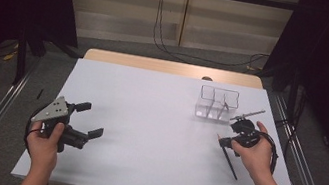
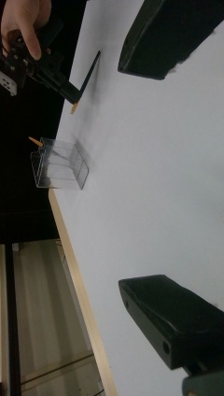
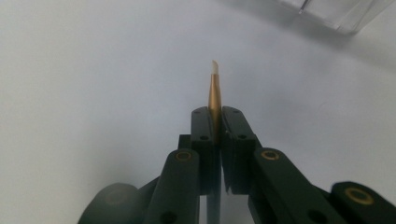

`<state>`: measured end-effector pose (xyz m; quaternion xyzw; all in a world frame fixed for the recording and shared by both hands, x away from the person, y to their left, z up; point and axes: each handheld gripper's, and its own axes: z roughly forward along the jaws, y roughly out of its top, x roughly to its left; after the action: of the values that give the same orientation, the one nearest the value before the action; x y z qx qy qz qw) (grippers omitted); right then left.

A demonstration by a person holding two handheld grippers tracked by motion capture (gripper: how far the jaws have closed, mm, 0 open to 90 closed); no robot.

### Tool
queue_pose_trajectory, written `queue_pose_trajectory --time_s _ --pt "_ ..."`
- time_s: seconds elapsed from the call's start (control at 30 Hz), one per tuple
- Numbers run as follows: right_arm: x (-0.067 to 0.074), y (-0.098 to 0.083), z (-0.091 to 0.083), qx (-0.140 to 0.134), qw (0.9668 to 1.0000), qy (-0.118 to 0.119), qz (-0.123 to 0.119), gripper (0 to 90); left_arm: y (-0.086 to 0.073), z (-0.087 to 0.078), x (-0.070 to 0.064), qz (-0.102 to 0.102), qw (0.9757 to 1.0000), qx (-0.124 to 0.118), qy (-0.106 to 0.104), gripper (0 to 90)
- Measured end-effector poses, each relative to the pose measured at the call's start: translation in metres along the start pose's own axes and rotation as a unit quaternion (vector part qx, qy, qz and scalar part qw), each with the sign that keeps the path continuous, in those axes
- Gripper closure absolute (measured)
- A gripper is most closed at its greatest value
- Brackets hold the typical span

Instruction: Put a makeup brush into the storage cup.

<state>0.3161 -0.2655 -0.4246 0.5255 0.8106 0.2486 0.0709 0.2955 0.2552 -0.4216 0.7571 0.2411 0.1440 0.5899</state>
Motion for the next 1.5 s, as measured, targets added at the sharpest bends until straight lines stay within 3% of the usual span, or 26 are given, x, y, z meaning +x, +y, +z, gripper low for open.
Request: queue_pose_trajectory --time_s 0.17,0.4,0.6,0.77,0.97,1.17,1.23,1.5 --pt "-0.004 -0.002 -0.013 -0.077 0.9969 0.003 0.016 84.7 0.000 0.000 0.000 0.000 1.0000 0.000 -0.001 0.0" --pt "-0.004 -0.006 -0.026 -0.171 0.9847 0.005 0.034 84.7 0.000 -0.001 0.001 0.001 1.0000 -0.002 0.002 0.0" --pt "-0.004 -0.009 -0.029 -0.220 0.9747 0.013 0.037 84.8 0.000 -0.001 0.001 -0.002 1.0000 -0.002 0.004 0.0" --pt "-0.002 -0.012 -0.035 -0.270 0.9622 0.006 0.034 84.8 0.000 -0.002 0.001 0.002 1.0000 -0.002 0.004 0.0" --pt "-0.003 -0.014 -0.043 -0.326 0.9445 -0.004 0.040 84.8 0.000 -0.002 0.001 0.002 1.0000 0.000 0.003 0.0" --pt "-0.004 -0.014 -0.050 -0.362 0.9314 -0.012 0.036 84.7 0.000 -0.001 0.001 0.001 1.0000 0.000 0.003 0.0" --pt "-0.003 -0.014 -0.052 -0.378 0.9249 -0.015 0.036 84.7 0.000 -0.001 0.001 0.002 1.0000 0.000 0.002 0.0" --pt "-0.002 -0.011 -0.056 -0.416 0.9086 -0.025 0.031 84.7 -0.001 -0.001 0.002 -0.002 1.0000 -0.004 0.003 0.0"
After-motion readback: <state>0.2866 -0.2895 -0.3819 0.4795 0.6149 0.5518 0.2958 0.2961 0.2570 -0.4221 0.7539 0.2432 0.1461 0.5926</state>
